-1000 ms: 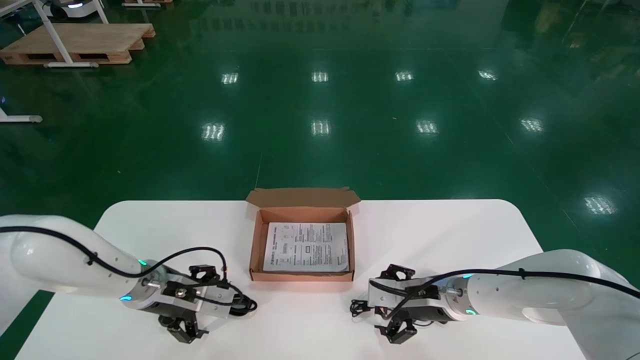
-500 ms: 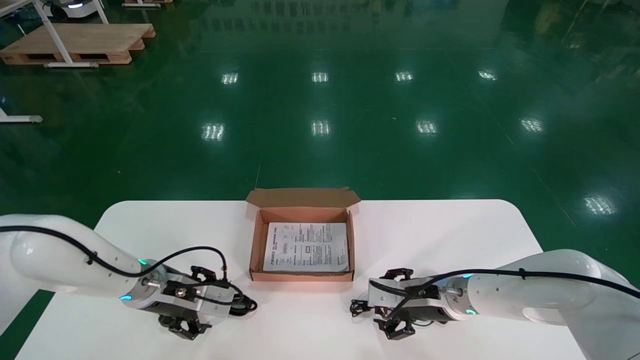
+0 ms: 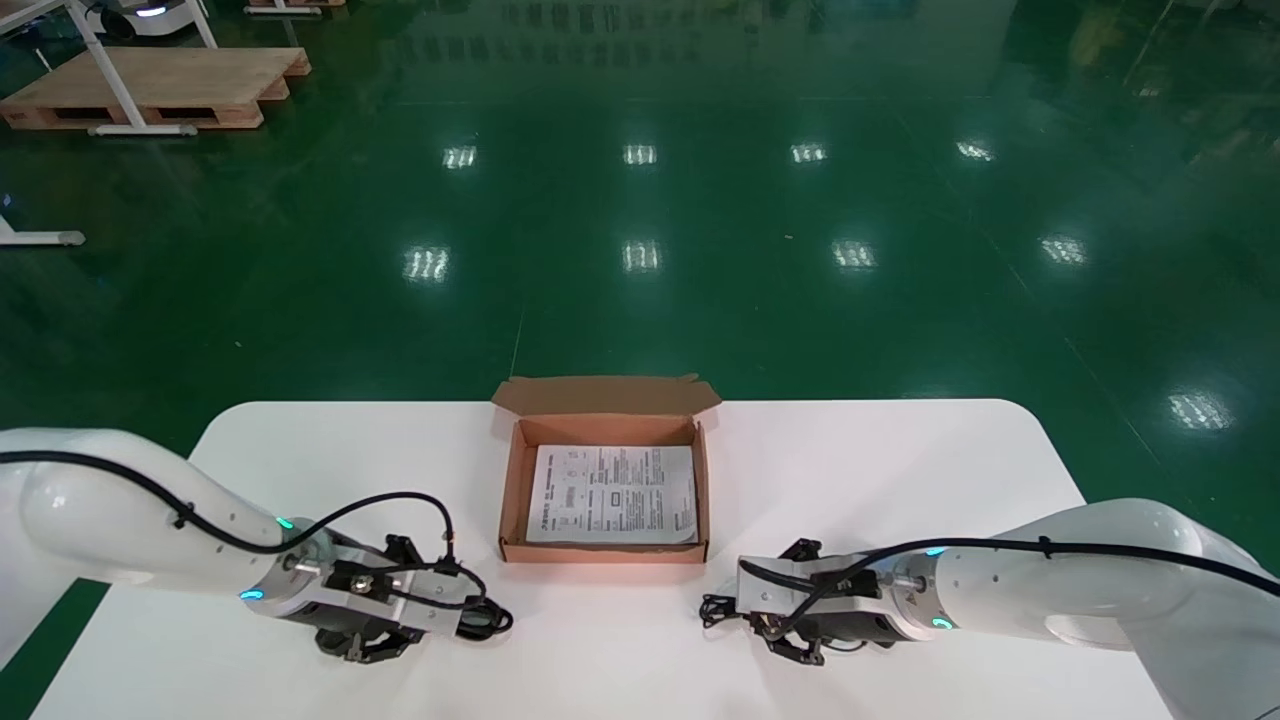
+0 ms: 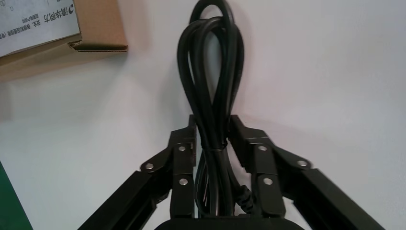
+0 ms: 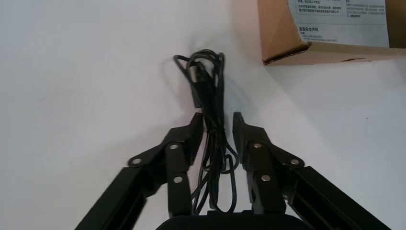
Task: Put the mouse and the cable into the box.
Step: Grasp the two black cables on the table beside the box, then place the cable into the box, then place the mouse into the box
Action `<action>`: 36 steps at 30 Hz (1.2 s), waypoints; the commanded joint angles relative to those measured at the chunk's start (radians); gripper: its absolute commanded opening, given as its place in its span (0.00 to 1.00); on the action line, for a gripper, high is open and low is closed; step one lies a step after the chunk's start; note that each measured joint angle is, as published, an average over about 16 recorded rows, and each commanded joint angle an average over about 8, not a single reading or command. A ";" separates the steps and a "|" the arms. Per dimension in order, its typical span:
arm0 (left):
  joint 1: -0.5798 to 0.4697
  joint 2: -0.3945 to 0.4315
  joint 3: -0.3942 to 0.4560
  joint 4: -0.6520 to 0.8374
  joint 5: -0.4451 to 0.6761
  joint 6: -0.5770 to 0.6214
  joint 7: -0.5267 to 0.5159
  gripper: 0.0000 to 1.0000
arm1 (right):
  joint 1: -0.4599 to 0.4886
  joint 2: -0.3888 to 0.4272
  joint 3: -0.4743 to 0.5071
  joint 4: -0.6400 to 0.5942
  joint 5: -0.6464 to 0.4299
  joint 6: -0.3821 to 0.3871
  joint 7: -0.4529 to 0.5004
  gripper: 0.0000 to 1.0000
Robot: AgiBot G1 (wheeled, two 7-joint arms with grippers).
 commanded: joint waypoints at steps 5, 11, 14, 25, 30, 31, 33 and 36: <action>0.000 0.000 0.000 0.000 0.000 0.000 0.000 0.00 | 0.000 0.000 0.000 0.000 0.000 0.000 0.000 0.00; 0.000 0.000 0.000 0.000 0.000 0.000 0.000 0.00 | 0.000 0.000 0.000 0.001 0.000 0.000 0.000 0.00; 0.000 0.000 0.000 0.000 0.000 0.000 0.000 0.00 | 0.000 0.000 0.000 0.001 0.000 0.000 0.000 0.00; -0.072 -0.032 -0.004 -0.036 0.037 -0.009 -0.003 0.00 | 0.058 0.036 0.007 -0.009 -0.020 0.025 0.039 0.00; -0.153 -0.027 -0.042 -0.089 -0.003 -0.016 0.001 0.00 | 0.172 0.096 0.050 -0.006 0.009 0.030 0.081 0.00; -0.165 -0.017 -0.054 -0.094 -0.023 -0.019 0.006 0.00 | 0.201 0.108 0.063 -0.008 0.019 0.033 0.090 0.00; -0.179 0.014 -0.072 -0.090 -0.062 -0.033 0.028 0.00 | 0.256 0.125 0.084 -0.017 0.035 0.047 0.101 0.00; -0.175 0.079 -0.094 -0.047 -0.118 -0.067 0.071 0.00 | 0.334 0.137 0.111 -0.042 0.052 0.080 0.110 0.00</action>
